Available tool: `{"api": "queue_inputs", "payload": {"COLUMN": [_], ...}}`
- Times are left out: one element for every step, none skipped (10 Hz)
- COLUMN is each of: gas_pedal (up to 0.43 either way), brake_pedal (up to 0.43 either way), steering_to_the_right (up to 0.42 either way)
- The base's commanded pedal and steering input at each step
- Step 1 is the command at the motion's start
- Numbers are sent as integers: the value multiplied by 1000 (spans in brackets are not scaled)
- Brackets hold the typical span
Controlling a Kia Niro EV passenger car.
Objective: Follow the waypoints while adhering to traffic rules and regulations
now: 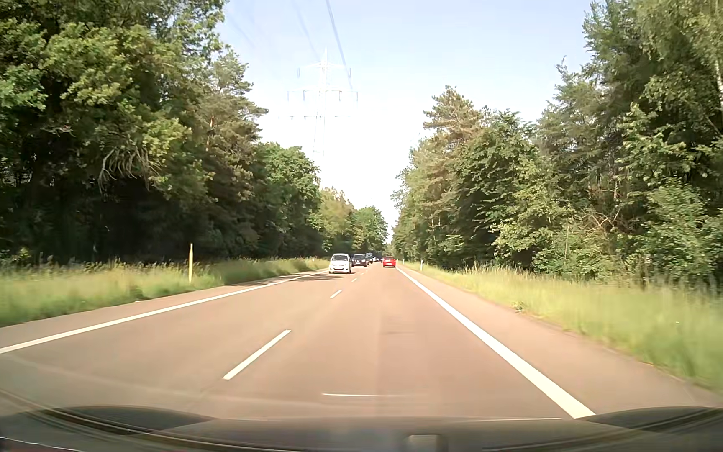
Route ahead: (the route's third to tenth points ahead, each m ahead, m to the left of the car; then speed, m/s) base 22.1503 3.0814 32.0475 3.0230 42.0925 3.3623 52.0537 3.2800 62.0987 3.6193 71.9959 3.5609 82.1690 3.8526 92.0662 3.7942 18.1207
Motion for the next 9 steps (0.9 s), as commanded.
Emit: {"api": "queue_inputs", "payload": {"gas_pedal": [98,98,98,98,98,98,98,98,98], "brake_pedal": [30,30,30,30,30,30,30,30,30], "steering_to_the_right": [2,2,1,2,1,2,2,1,2]}}
